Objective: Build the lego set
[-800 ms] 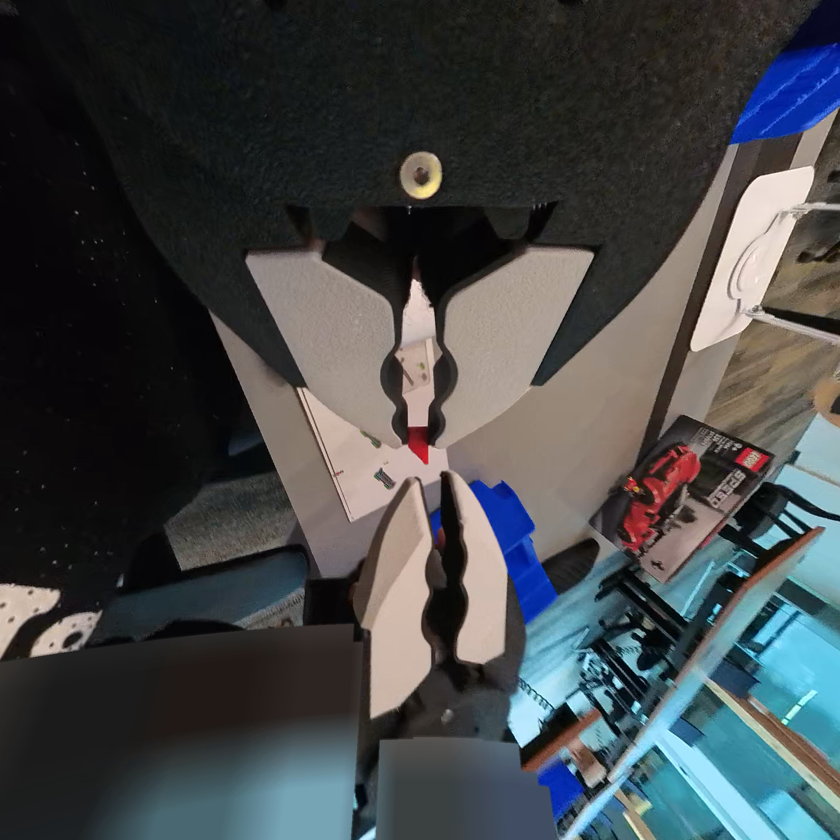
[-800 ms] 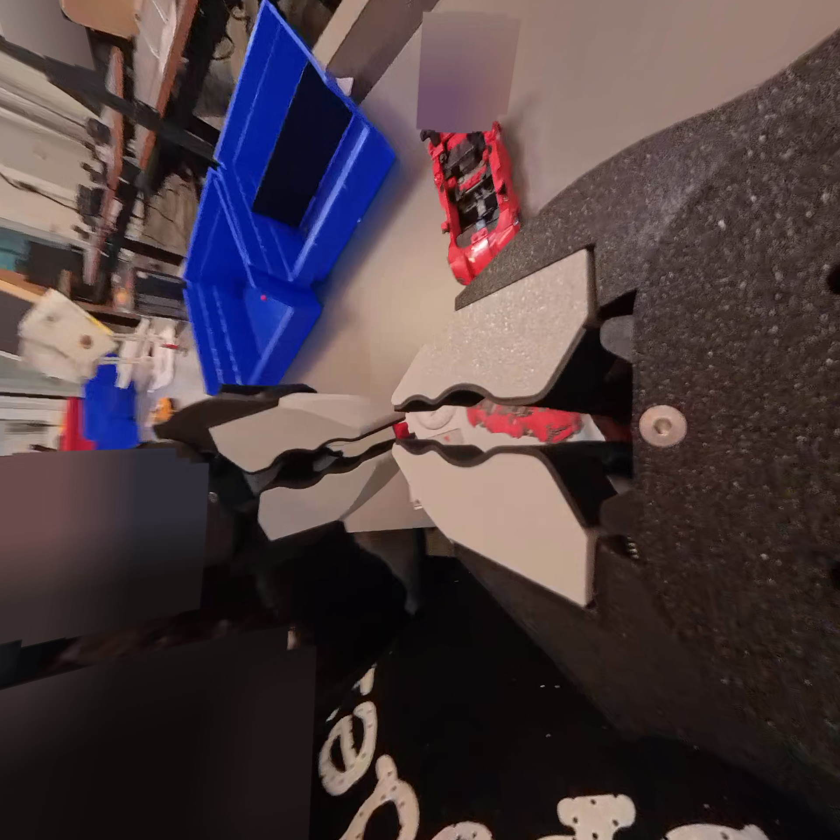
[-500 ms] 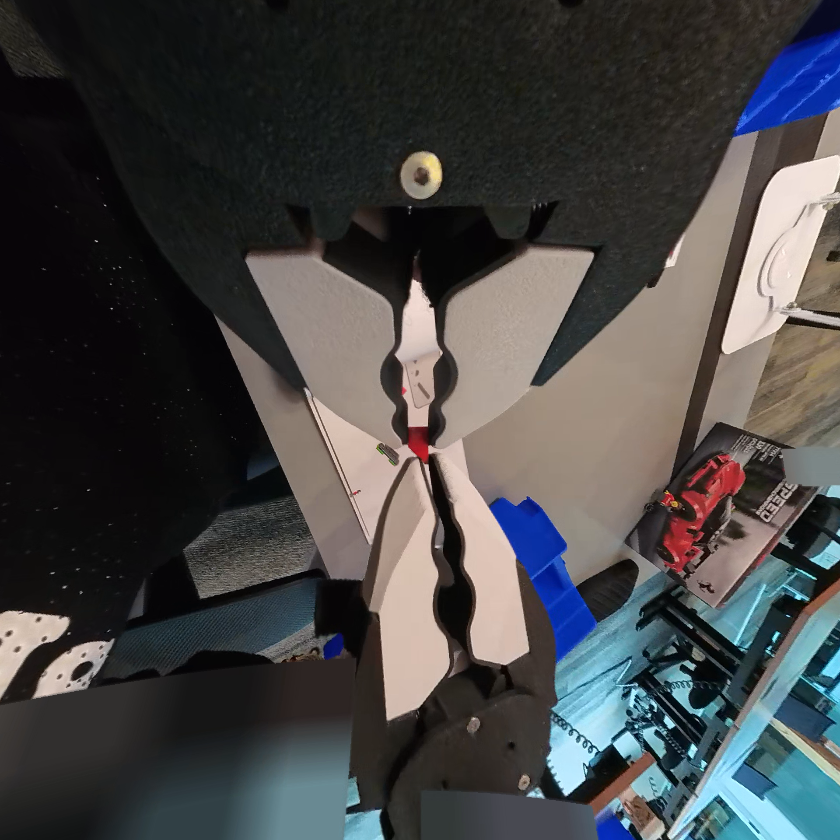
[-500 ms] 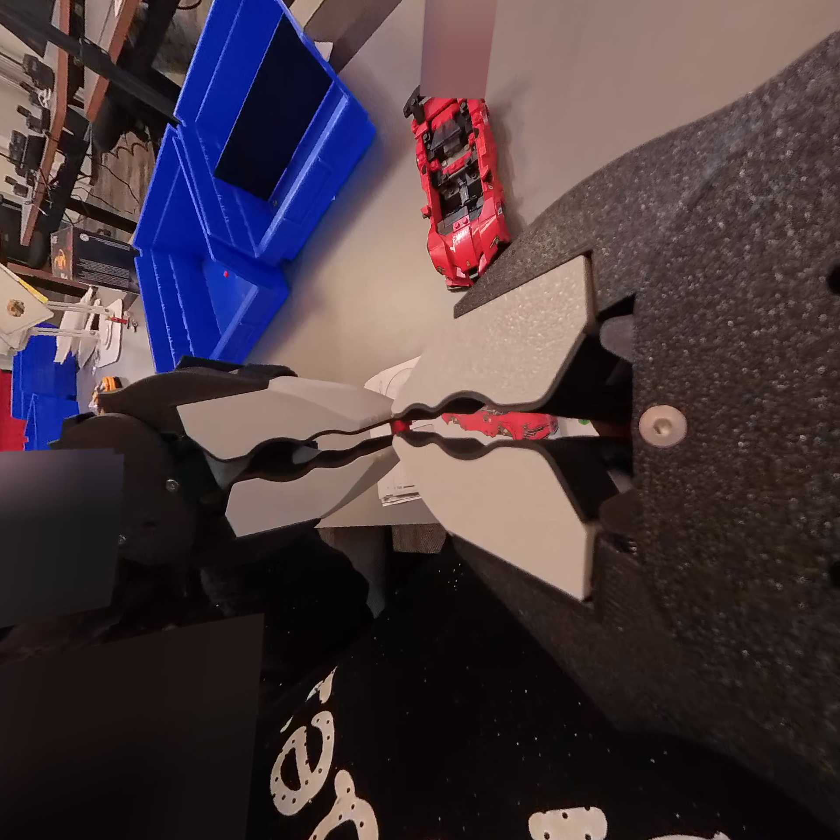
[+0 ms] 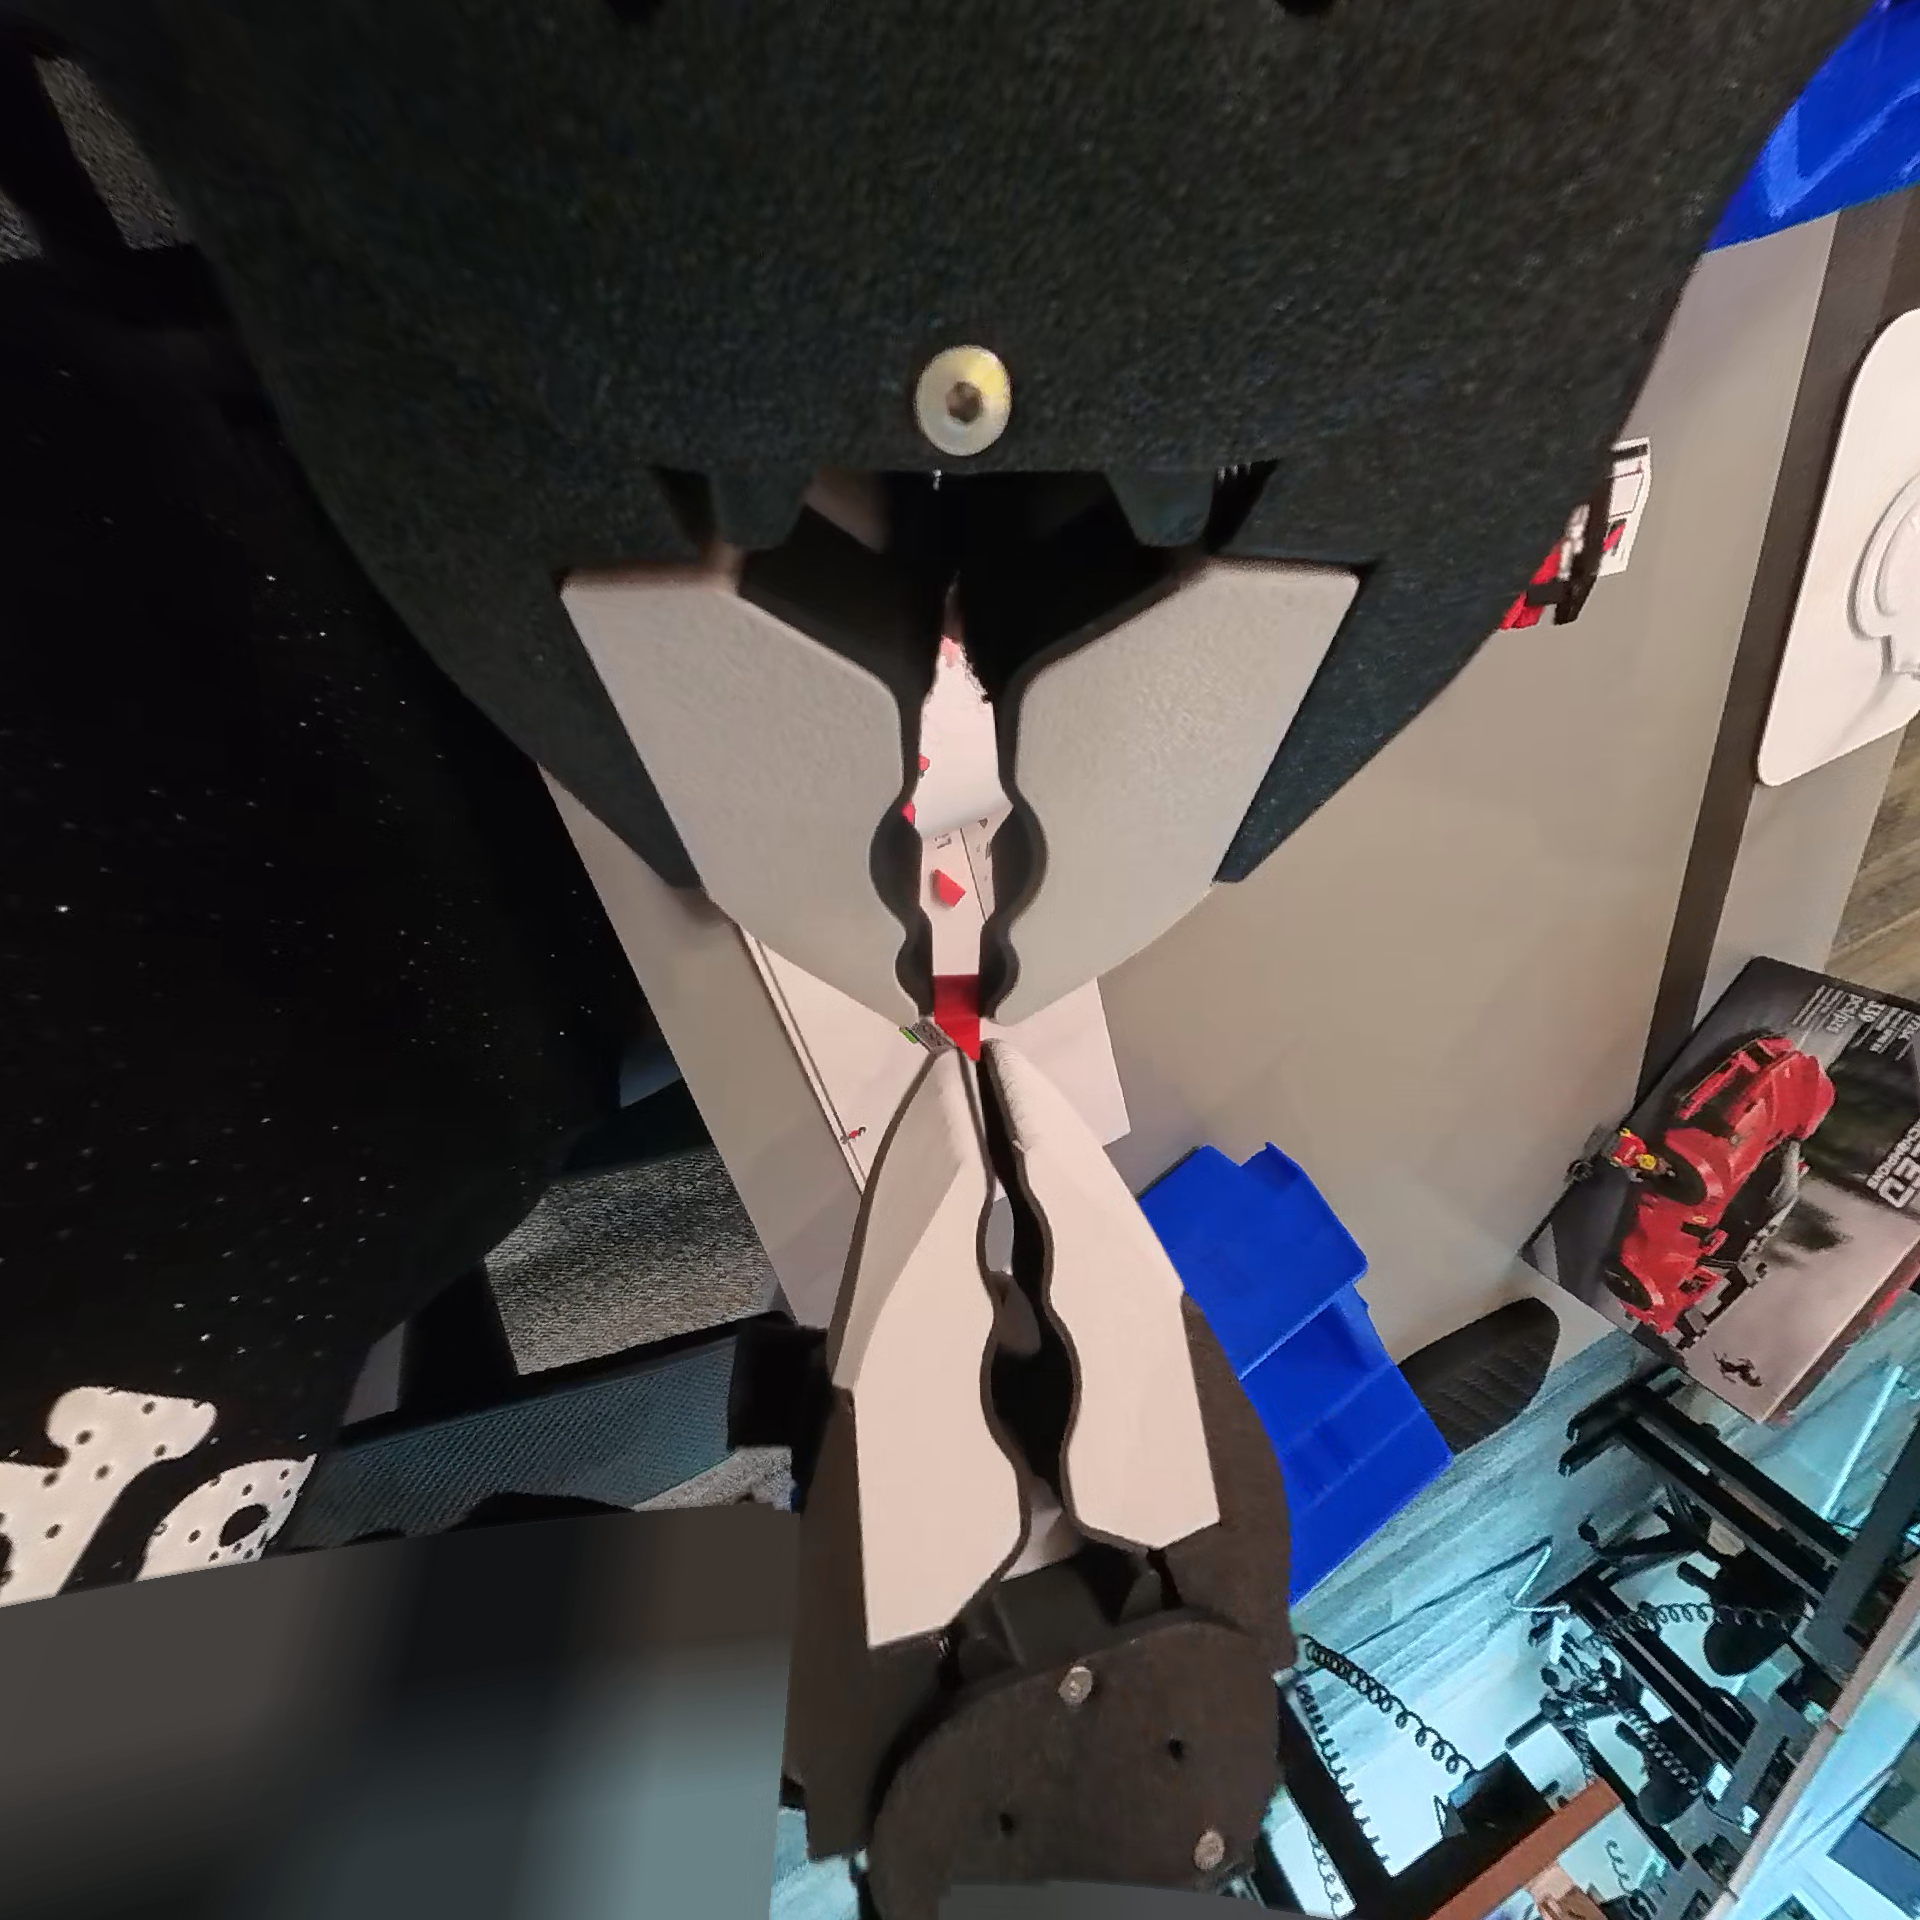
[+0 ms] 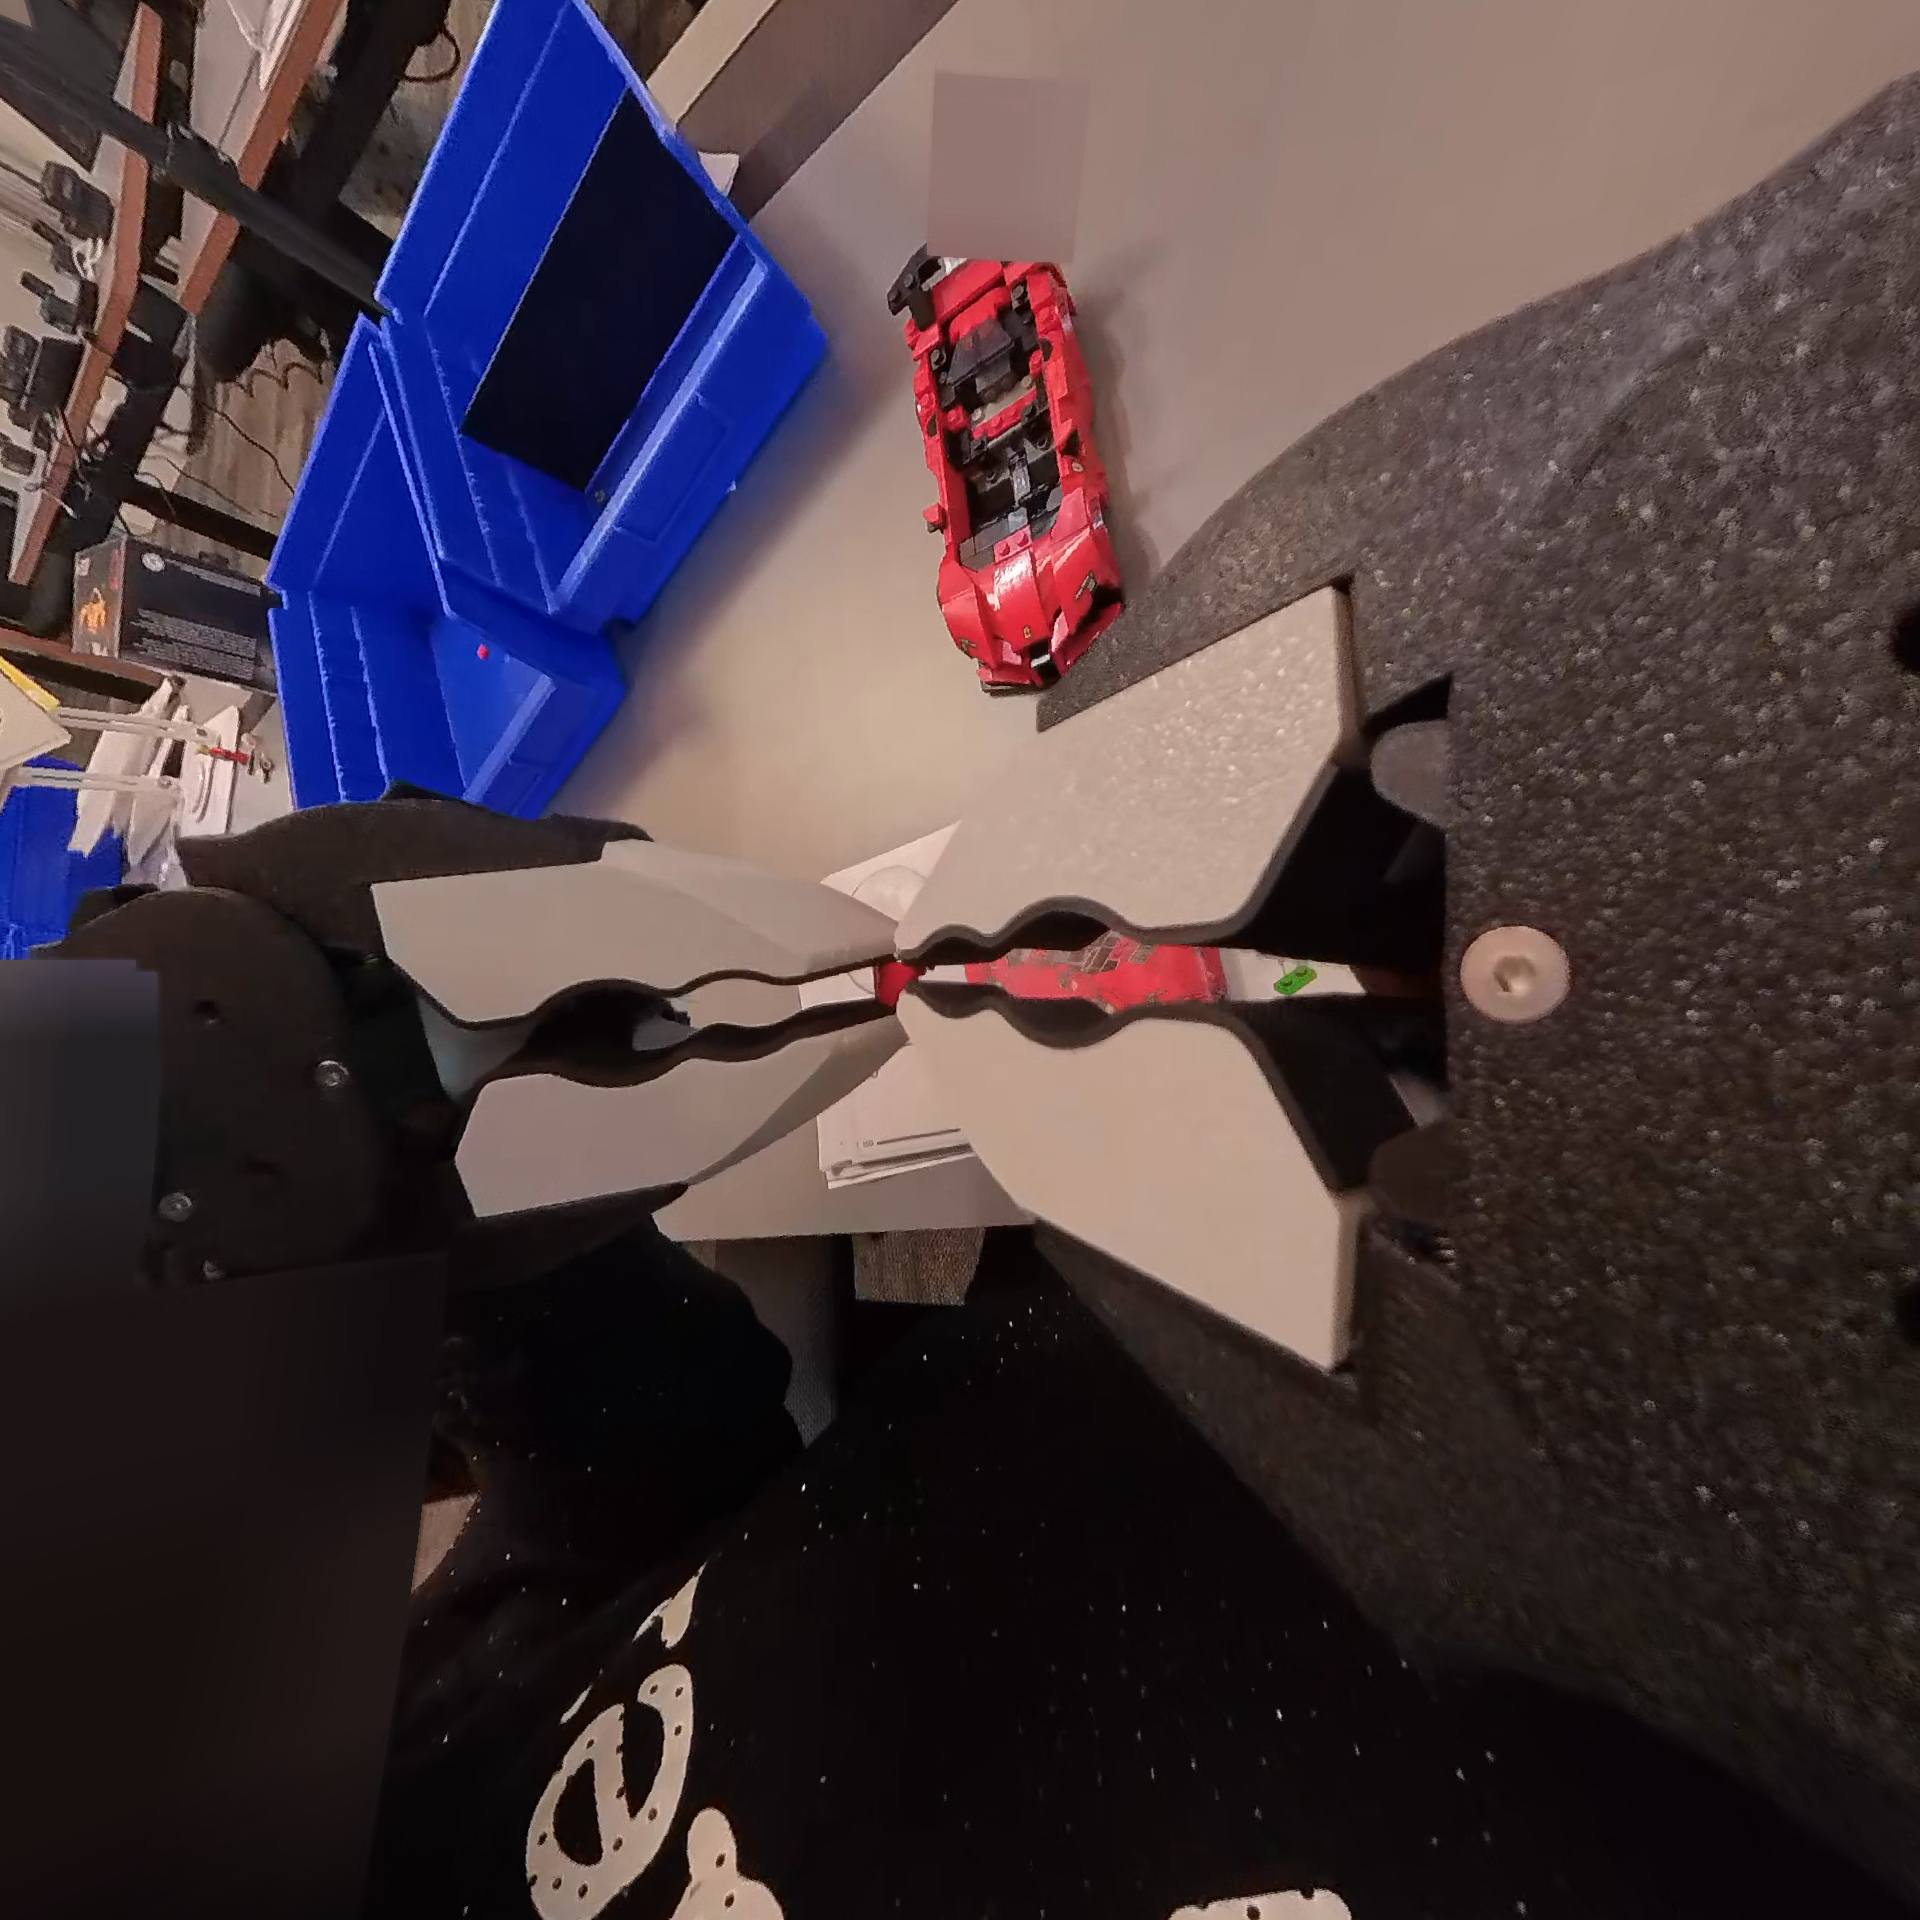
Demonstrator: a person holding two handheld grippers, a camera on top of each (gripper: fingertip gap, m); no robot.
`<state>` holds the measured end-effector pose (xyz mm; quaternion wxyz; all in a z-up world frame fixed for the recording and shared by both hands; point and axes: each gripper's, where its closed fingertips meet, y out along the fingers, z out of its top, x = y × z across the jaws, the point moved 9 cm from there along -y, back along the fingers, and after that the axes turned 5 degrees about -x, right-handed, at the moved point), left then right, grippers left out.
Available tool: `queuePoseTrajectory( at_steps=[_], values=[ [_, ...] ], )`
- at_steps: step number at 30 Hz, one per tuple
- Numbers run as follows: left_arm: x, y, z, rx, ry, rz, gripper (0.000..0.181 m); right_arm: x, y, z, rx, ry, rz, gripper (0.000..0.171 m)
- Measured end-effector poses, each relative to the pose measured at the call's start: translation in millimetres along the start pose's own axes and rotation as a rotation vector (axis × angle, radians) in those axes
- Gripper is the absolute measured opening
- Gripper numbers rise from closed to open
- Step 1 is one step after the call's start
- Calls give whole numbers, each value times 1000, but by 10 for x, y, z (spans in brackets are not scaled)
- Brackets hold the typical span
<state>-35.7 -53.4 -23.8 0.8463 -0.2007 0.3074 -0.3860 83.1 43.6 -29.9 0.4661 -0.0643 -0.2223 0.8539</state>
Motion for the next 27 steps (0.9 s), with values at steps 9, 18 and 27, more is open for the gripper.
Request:
queuePoseTrajectory(
  at_steps=[9,18,27],
  values=[
    [-56,-311,-487,19,-344,271,14,79,46,-764,-103,326,-350,1],
    [-382,-1072,-937,-79,-658,493,9,35,283,-1152,-258,516,-517,1],
    [-451,-969,-1243,-57,-718,379,9,63,325,-1198,-249,528,-555,1]
  ],
)
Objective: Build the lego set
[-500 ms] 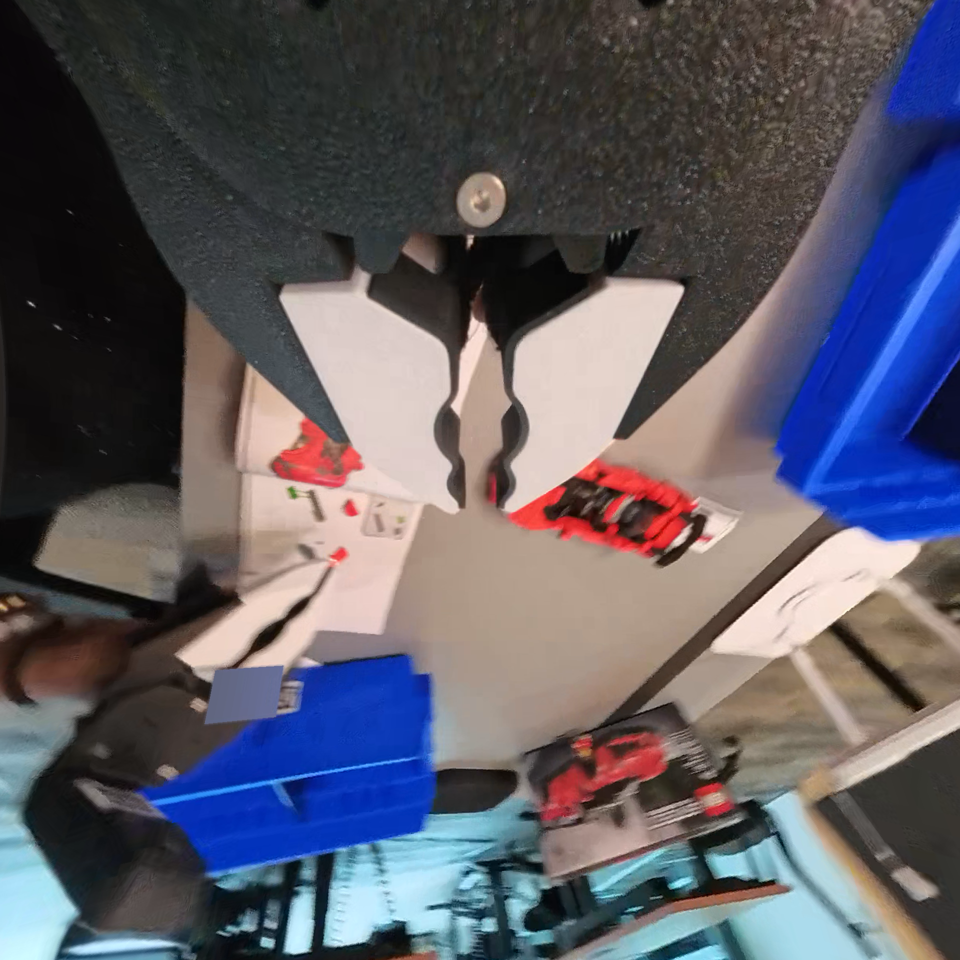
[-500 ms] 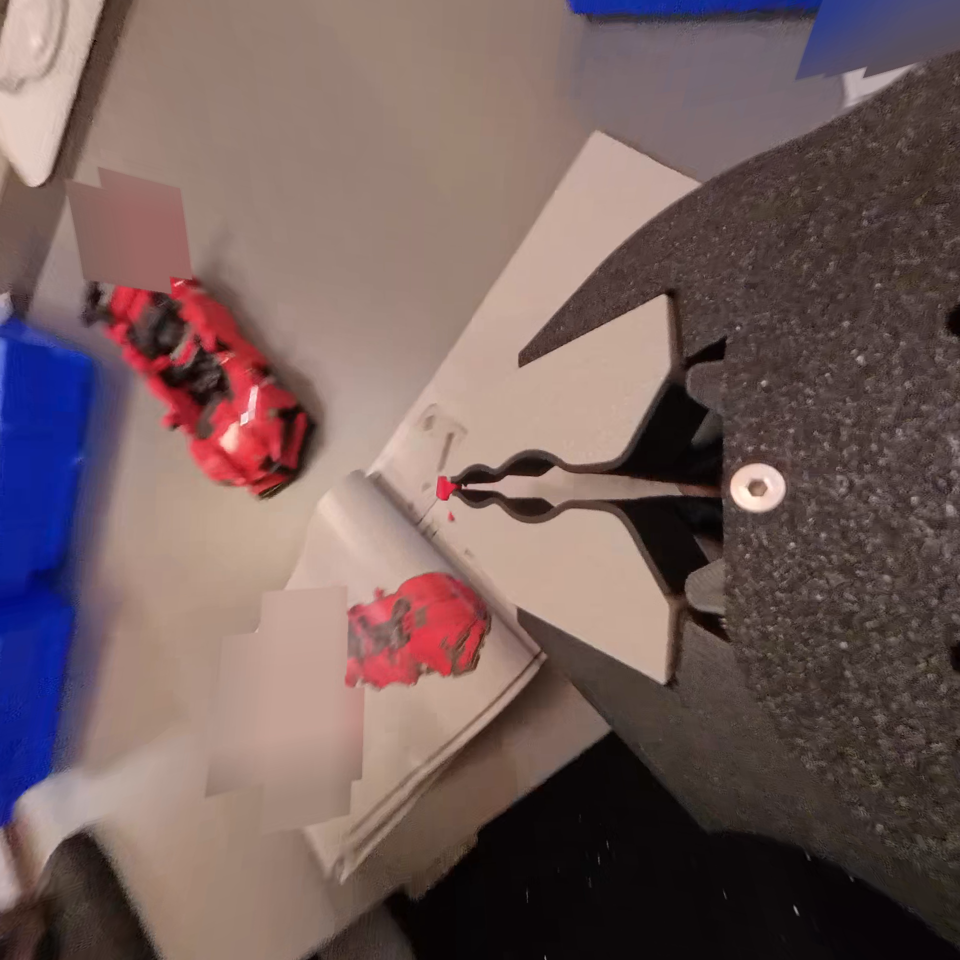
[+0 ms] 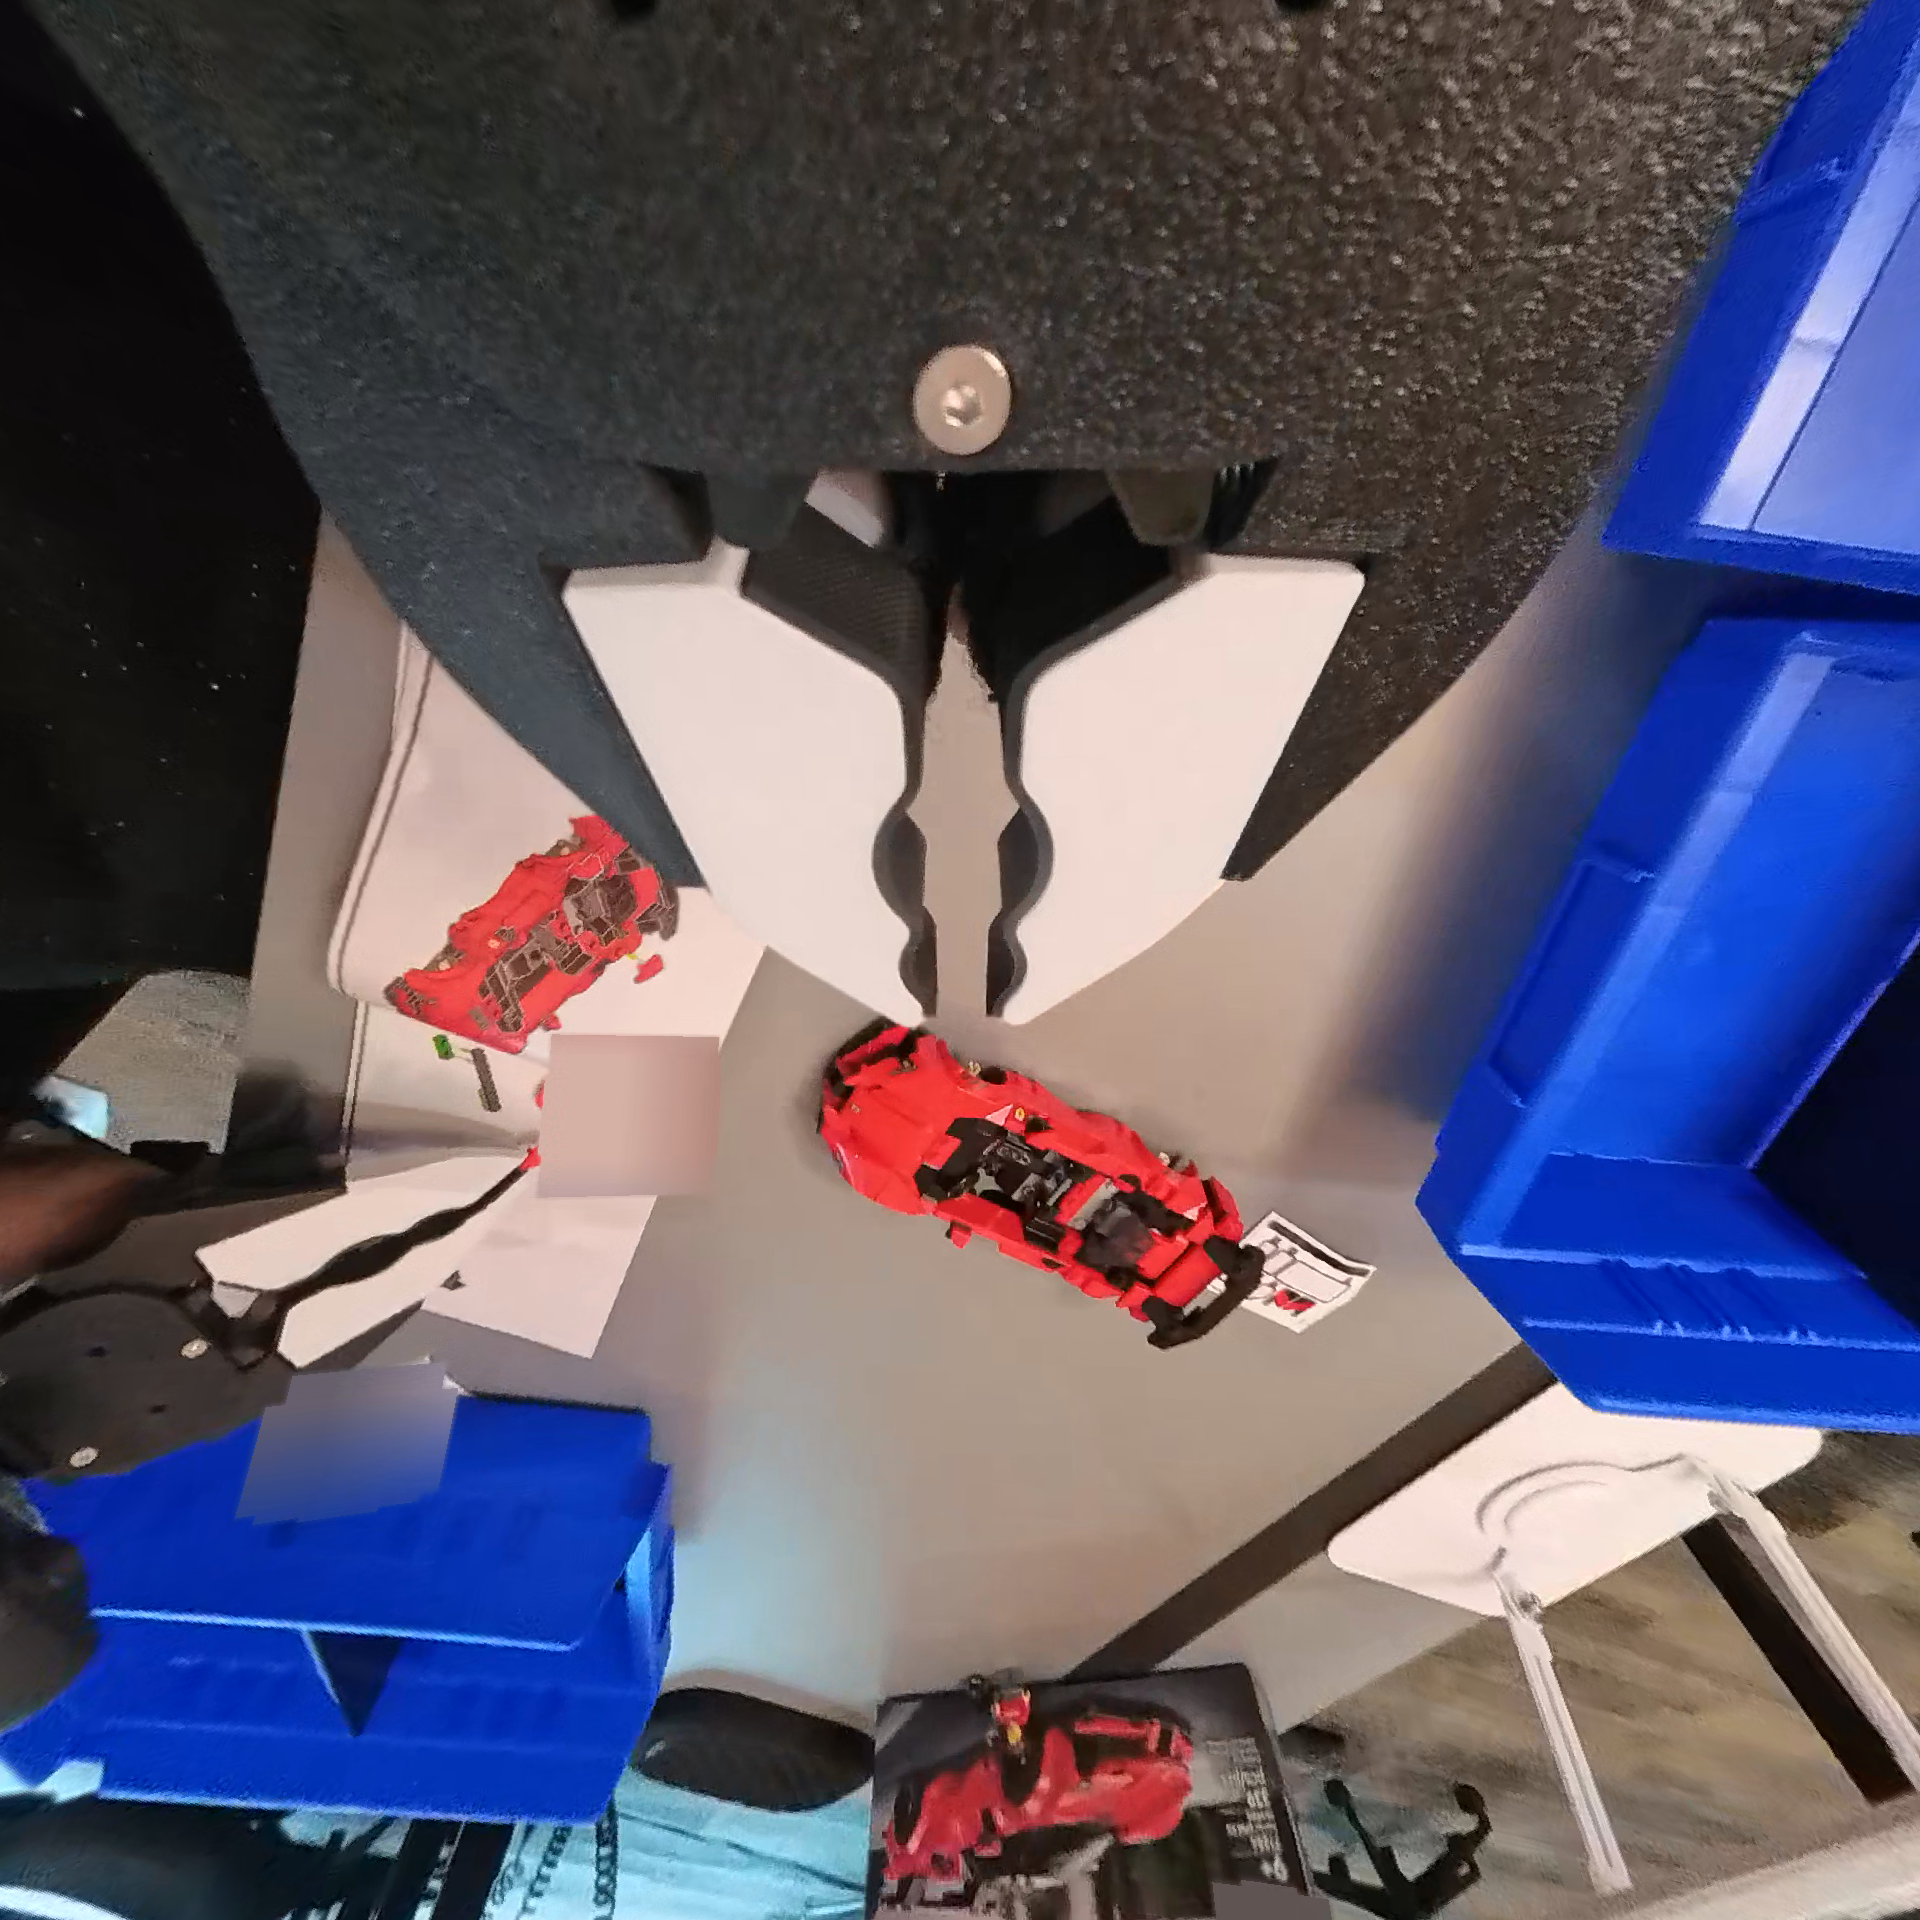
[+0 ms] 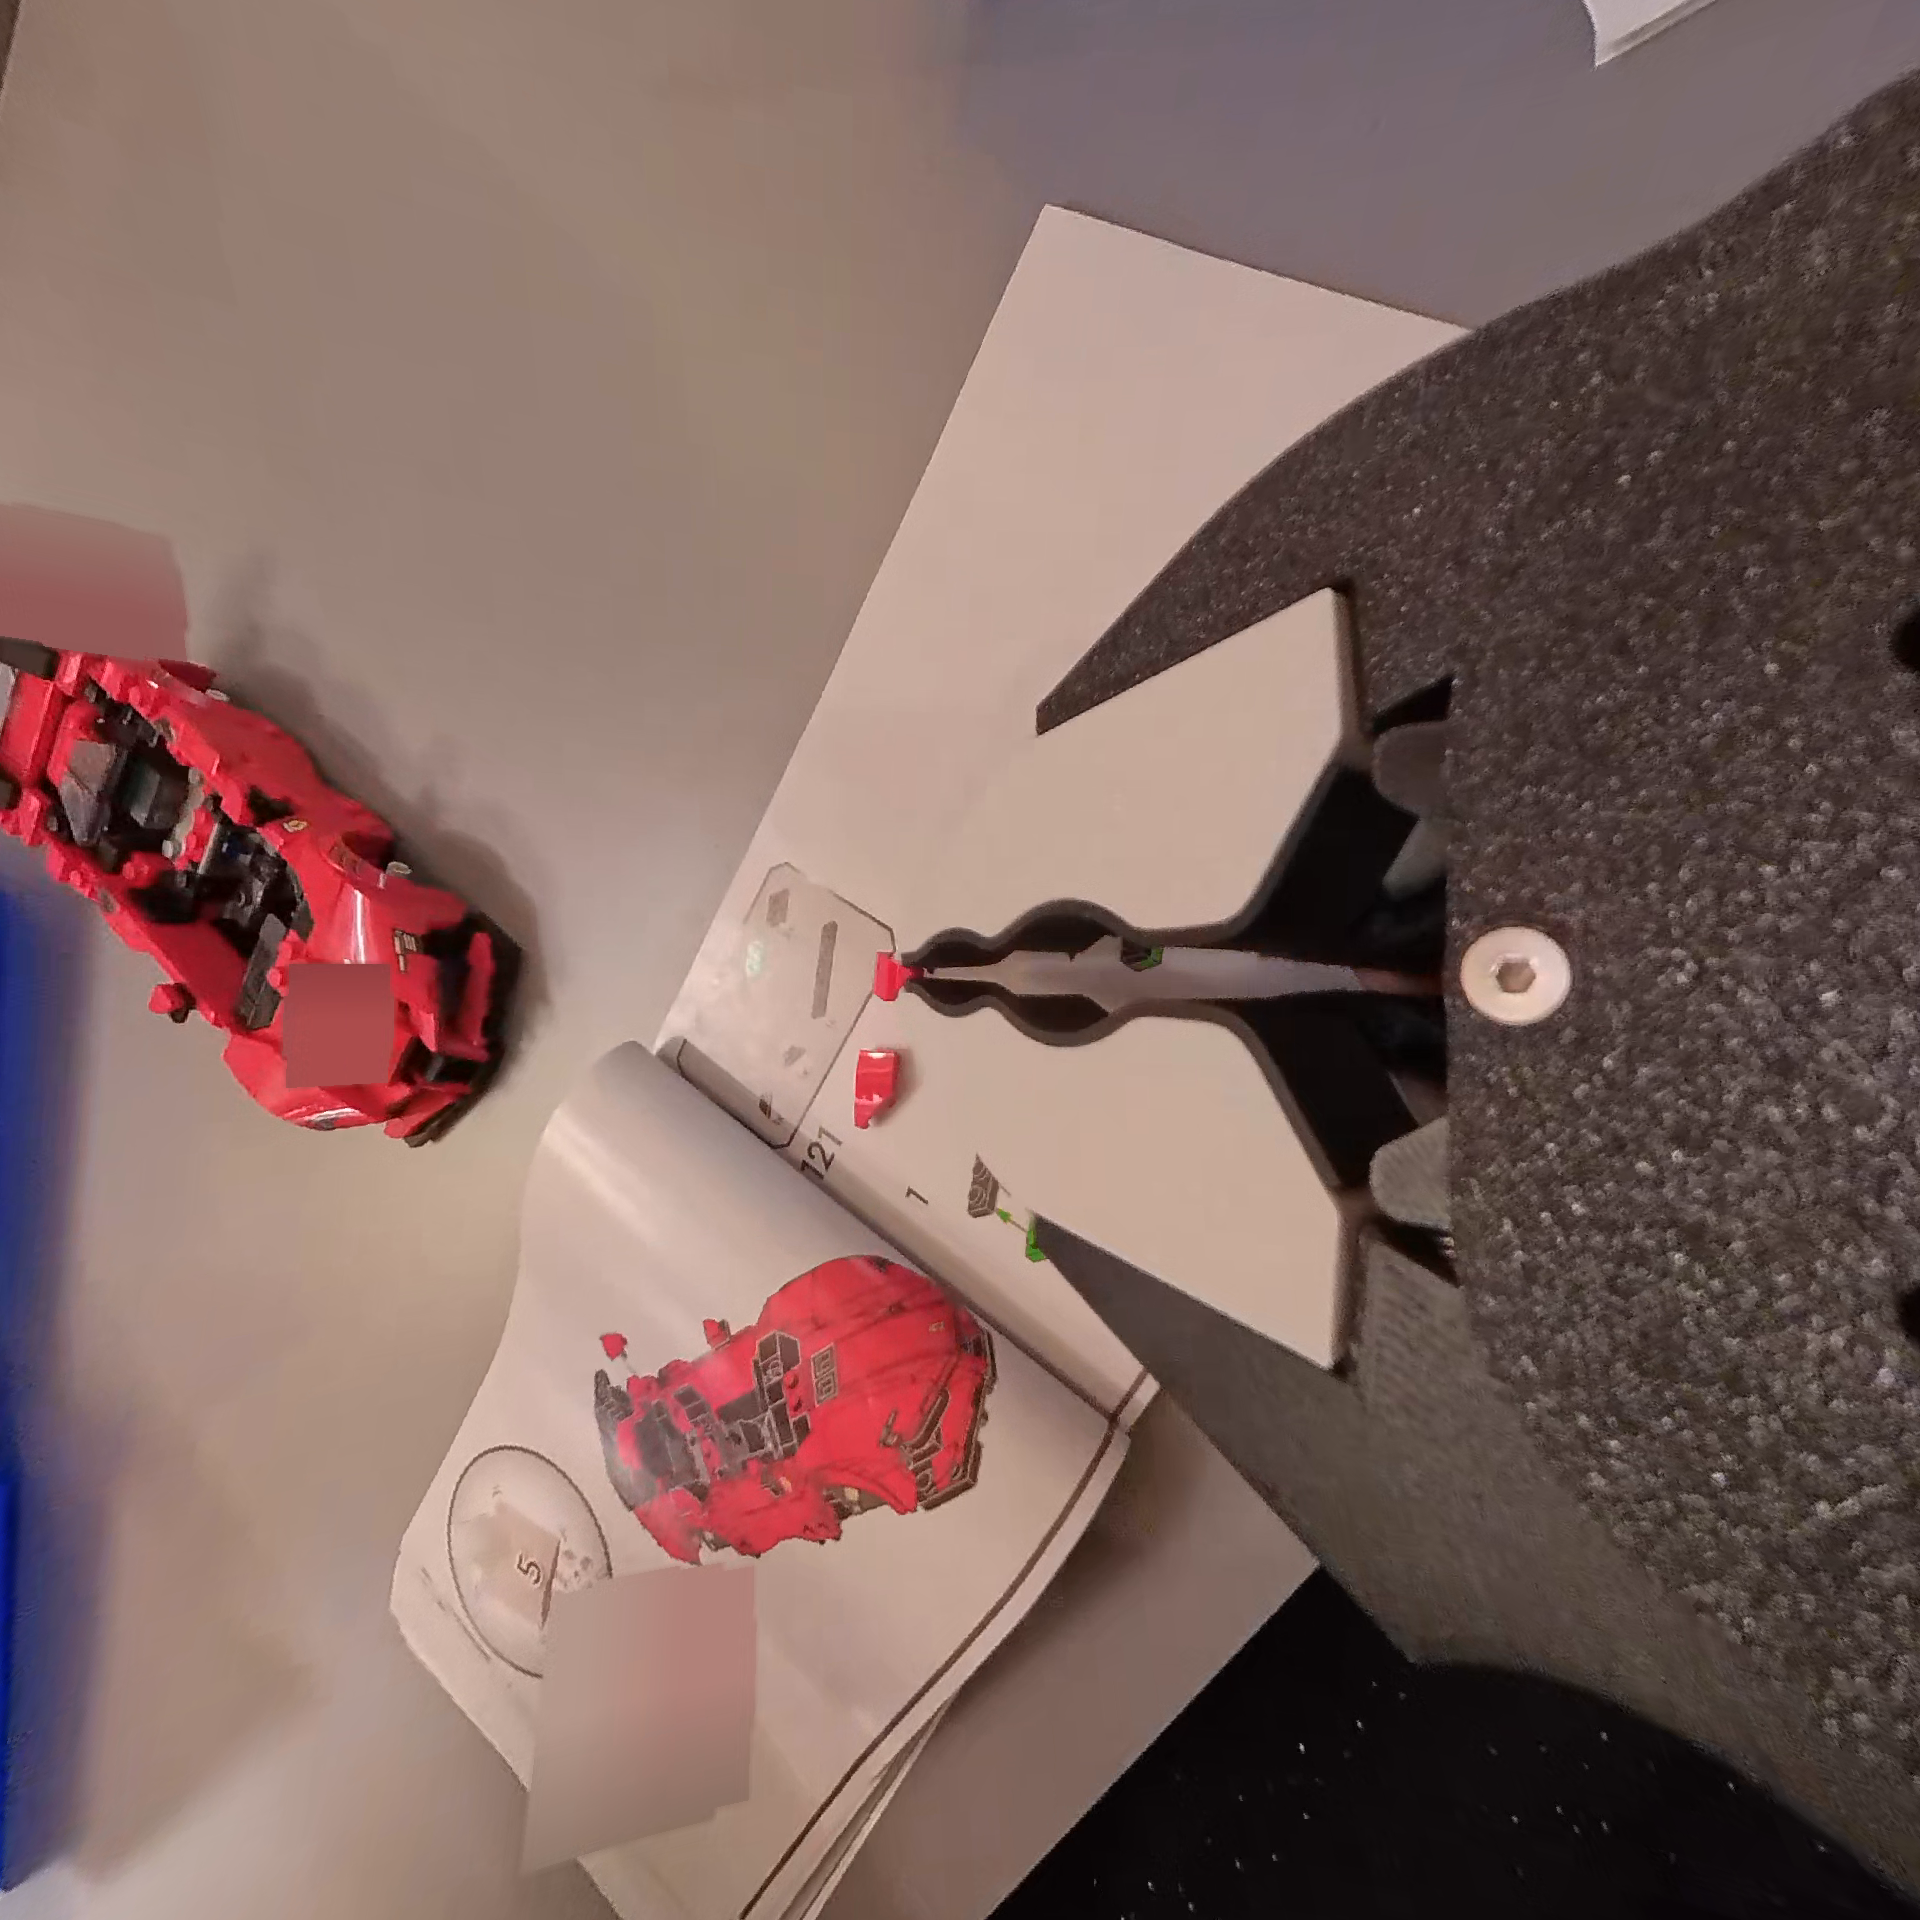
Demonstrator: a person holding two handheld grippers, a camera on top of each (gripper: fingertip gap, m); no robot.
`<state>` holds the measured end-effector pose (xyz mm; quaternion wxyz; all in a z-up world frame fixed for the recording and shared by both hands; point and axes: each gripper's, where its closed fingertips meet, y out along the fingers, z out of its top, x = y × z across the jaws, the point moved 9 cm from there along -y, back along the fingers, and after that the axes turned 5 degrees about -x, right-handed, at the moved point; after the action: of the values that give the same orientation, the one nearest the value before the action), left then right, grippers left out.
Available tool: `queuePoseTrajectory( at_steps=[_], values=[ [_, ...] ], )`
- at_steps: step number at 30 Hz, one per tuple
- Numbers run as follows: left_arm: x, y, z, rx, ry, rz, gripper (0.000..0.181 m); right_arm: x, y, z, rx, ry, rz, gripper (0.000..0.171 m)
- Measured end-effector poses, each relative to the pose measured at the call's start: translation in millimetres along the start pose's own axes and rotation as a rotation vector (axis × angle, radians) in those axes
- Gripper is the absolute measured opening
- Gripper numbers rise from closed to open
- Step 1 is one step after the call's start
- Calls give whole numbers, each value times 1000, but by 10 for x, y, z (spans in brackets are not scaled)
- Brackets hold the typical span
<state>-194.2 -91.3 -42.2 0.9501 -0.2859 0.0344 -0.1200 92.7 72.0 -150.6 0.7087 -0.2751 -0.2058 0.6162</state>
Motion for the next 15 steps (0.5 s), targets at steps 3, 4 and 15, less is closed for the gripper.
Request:
queuePoseTrajectory(
  at_steps=[3,4,15],
  values=[
    [-7,39,-23,20,6,-35,8,15,5,7,2,18,-4,1],
    [-8,56,-39,23,9,-52,8,18,7,5,-2,17,-8,1],
    [-22,166,-122,-16,-13,-148,8,30,31,-3,-31,24,-8,1]
  ],
)
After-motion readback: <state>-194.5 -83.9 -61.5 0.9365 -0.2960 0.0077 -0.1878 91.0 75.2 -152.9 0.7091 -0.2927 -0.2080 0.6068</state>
